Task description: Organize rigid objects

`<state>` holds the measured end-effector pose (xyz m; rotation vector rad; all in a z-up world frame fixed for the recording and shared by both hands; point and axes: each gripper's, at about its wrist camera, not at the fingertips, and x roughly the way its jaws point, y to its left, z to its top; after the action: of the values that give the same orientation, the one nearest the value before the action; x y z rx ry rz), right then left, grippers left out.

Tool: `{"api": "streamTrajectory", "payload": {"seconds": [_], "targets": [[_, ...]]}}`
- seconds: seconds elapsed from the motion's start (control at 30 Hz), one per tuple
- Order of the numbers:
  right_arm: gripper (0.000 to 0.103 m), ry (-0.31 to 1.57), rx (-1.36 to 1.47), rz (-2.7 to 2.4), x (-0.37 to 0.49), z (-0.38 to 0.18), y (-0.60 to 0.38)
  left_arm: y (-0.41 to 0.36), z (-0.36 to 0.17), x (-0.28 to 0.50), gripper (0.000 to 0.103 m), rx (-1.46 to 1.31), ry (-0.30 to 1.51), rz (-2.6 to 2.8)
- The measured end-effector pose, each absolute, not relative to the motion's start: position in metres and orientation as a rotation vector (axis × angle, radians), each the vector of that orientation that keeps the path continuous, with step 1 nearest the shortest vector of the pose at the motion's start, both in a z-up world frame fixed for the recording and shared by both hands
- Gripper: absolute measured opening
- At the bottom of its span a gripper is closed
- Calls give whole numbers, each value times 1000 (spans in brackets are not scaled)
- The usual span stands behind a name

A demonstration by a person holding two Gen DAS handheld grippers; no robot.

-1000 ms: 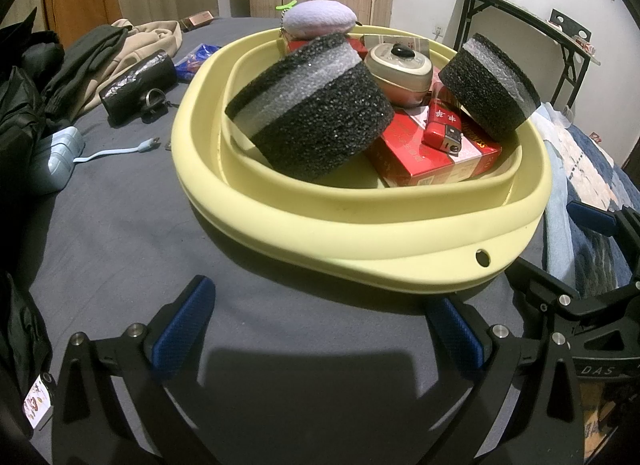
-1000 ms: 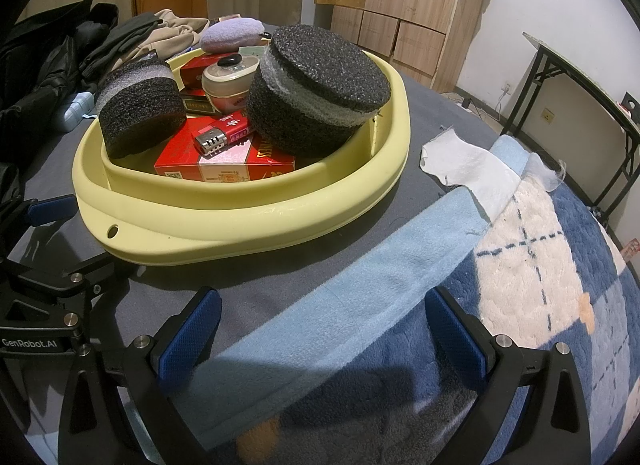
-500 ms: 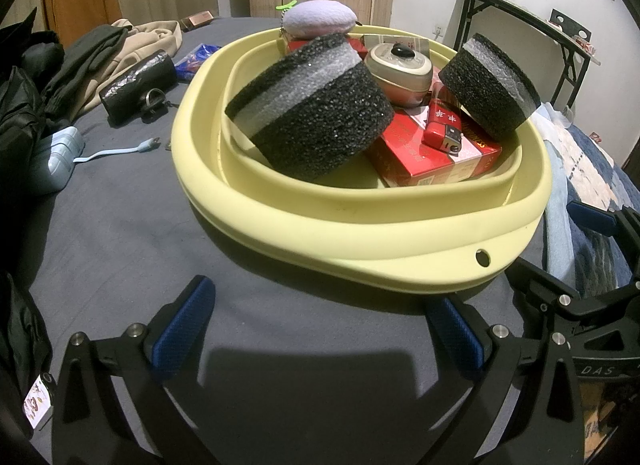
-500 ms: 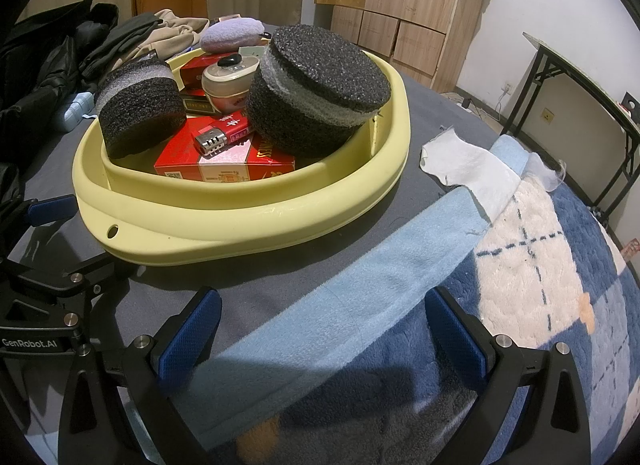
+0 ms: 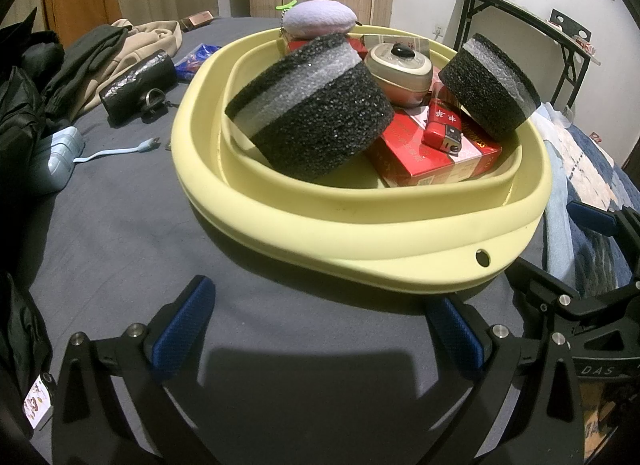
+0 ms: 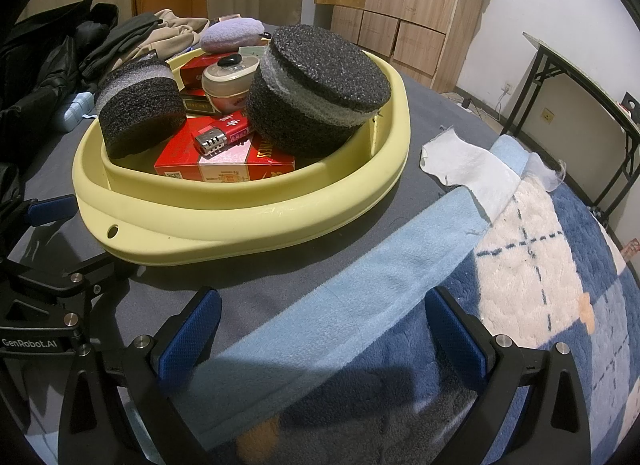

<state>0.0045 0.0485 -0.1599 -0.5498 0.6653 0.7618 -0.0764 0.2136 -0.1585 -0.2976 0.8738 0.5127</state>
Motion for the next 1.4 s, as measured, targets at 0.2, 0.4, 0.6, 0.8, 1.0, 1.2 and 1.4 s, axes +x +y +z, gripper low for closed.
{"api": "streamTrajectory", "payload": {"seconds": [0.2,0.4,0.6,0.8,1.0,1.2,1.4], "targets": [[103,666,-549,762,4,-160,49,213,-159,-77,103,-298,874,513],[103,666,-549,762,5,-160,49,214,-158,-77,103,-298,874,512],[103,666,-549,761,5,-160,49,214,-158,-77,103,-298,874,512],[103,666,-549,761,4,-160,49,214,-158,-77,103,-298,874,513],[103,666,-549,760,5,-160,49,214,-158,-77,103,-297,874,513],[103,666,-549,760,4,-160,49,214,-158,-77,103,-298,874,512],[103,667,-548,761,4,-160,49,214,-158,-77,103,-298,874,512]]}}
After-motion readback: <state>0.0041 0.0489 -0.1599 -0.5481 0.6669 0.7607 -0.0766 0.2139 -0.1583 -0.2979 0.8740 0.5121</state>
